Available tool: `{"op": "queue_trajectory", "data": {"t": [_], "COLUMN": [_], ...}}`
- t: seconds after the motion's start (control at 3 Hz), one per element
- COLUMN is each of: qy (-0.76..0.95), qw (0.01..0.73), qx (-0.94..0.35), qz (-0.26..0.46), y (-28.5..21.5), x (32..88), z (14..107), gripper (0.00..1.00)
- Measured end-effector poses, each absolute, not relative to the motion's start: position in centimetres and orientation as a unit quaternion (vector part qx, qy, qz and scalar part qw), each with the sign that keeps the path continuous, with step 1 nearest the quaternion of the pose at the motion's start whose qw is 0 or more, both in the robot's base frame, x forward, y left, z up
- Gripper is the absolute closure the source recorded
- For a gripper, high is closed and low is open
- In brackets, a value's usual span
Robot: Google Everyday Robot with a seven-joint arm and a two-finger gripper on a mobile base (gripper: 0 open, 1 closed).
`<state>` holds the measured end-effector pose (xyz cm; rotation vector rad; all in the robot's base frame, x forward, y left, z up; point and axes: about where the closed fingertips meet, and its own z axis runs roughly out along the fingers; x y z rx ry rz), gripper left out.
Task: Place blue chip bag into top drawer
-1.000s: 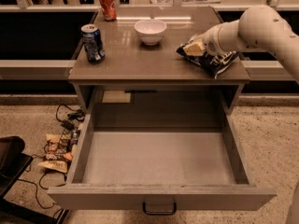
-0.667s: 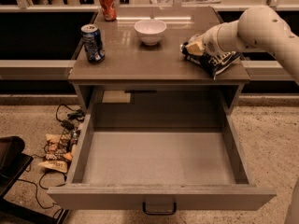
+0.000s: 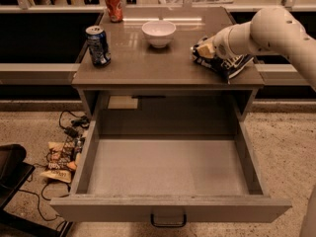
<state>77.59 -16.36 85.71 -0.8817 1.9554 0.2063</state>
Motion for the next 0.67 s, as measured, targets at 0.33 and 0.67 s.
{"op": "queue_trajectory", "data": {"t": [0.33, 0.67], "qy": [0.774, 0.728], "qw": [0.484, 0.503], "qx": [-0.400, -0.458], "qz": [0.080, 0.089], "y": [-14.2, -10.1], "x": [76.6, 72.3], "z": [90.7, 98.9], "gripper": [1.00, 1.00]}}
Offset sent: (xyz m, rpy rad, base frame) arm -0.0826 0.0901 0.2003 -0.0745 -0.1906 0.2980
